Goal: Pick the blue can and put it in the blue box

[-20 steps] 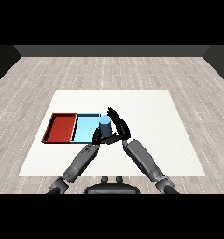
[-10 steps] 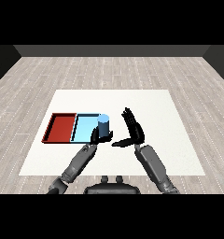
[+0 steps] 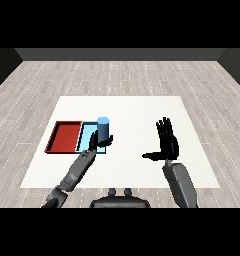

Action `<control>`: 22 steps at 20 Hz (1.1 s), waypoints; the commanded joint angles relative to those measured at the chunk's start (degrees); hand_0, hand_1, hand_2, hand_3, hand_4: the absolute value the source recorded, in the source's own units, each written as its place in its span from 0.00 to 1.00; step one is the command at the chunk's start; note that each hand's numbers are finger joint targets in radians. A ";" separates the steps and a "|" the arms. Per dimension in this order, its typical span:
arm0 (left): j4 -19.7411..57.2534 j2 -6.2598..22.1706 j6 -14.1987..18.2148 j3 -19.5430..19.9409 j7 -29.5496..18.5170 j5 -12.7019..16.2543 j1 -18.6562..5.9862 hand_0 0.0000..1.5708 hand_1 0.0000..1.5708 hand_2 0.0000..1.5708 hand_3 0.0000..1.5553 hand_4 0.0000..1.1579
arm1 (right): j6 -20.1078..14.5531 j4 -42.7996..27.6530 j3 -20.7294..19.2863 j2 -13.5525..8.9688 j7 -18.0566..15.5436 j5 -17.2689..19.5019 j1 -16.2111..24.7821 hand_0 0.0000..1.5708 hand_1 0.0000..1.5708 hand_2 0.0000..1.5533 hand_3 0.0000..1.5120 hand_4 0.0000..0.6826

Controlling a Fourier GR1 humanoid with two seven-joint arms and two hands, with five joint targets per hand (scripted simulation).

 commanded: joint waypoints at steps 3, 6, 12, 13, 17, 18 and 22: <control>8.69 3.22 -0.11 6.68 2.08 0.42 -3.93 1.00 1.00 1.00 0.96 0.98 | 1.78 0.53 -3.64 -1.12 -2.68 0.09 4.69 0.00 0.00 0.00 0.00 0.00; 12.01 9.13 -4.70 9.85 4.57 2.47 -3.13 1.00 1.00 1.00 0.97 0.94 | 0.94 -0.97 -3.94 -1.22 -0.20 -0.38 3.79 0.00 0.00 0.00 0.00 0.00; 26.82 10.89 -4.45 12.53 7.75 -0.34 -12.38 1.00 1.00 1.00 0.96 0.92 | -0.98 -0.01 -3.96 0.80 -0.31 1.68 3.00 0.00 0.00 0.00 0.00 0.00; 29.20 12.27 -6.69 12.69 5.69 -0.40 -10.83 1.00 1.00 1.00 0.96 0.91 | -1.94 1.90 -3.46 0.49 0.79 3.24 1.72 0.00 0.00 0.00 0.00 0.00; 38.43 9.84 -2.16 12.09 12.37 -3.25 -18.47 1.00 1.00 0.98 0.90 0.86 | -1.96 4.06 -4.49 2.02 1.13 1.57 -0.82 0.00 0.00 0.00 0.00 0.00; 39.46 9.71 -1.82 11.75 10.97 -3.87 -16.02 1.00 1.00 0.98 0.91 0.83 | -1.25 2.94 -6.04 1.45 1.11 0.10 0.98 0.00 0.00 0.00 0.00 0.00; 44.99 5.24 1.16 10.67 12.07 -5.88 -17.04 1.00 1.00 0.93 0.76 0.81 | 0.16 11.42 -6.49 1.93 -1.32 1.44 -2.99 0.00 0.00 0.00 0.00 0.00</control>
